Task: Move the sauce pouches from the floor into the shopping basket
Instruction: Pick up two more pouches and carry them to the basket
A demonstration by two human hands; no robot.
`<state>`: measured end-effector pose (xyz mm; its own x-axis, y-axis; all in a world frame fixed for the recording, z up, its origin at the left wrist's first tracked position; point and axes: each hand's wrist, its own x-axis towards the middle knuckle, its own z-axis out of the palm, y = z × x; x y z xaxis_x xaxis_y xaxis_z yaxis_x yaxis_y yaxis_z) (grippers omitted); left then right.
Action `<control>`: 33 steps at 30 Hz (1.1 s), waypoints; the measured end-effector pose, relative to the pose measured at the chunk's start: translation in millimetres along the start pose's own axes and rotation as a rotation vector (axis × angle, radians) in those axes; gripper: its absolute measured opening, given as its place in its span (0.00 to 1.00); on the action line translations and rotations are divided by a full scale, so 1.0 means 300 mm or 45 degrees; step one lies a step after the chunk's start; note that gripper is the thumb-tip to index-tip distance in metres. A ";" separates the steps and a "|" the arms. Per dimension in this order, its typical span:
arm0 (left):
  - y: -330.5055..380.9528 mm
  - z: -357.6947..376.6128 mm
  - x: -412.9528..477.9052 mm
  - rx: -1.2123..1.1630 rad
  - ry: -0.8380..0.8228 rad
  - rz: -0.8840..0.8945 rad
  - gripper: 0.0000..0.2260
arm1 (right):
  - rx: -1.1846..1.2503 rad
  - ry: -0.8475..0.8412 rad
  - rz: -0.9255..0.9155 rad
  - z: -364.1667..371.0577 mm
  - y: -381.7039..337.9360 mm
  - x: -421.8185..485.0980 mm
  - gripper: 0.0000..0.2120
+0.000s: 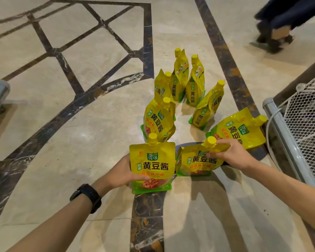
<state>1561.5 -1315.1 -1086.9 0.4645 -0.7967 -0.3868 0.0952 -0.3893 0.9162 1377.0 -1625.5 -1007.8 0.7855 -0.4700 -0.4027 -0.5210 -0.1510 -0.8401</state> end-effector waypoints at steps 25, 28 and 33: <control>-0.083 0.084 -0.105 -0.131 0.229 -0.400 0.26 | -0.144 -0.043 -0.054 0.008 -0.038 0.023 0.06; -0.083 0.084 -0.106 -0.151 0.248 -0.409 0.27 | -0.152 -0.111 -0.040 0.010 -0.059 0.026 0.08; -0.085 0.083 -0.106 -0.154 0.257 -0.423 0.28 | -0.062 -0.373 0.027 0.002 -0.126 0.018 0.06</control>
<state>1522.4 -1291.3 -1100.7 0.5533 -0.5254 -0.6463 0.3666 -0.5431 0.7554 1401.2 -1621.8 -978.3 0.8334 -0.2037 -0.5137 -0.5483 -0.1887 -0.8147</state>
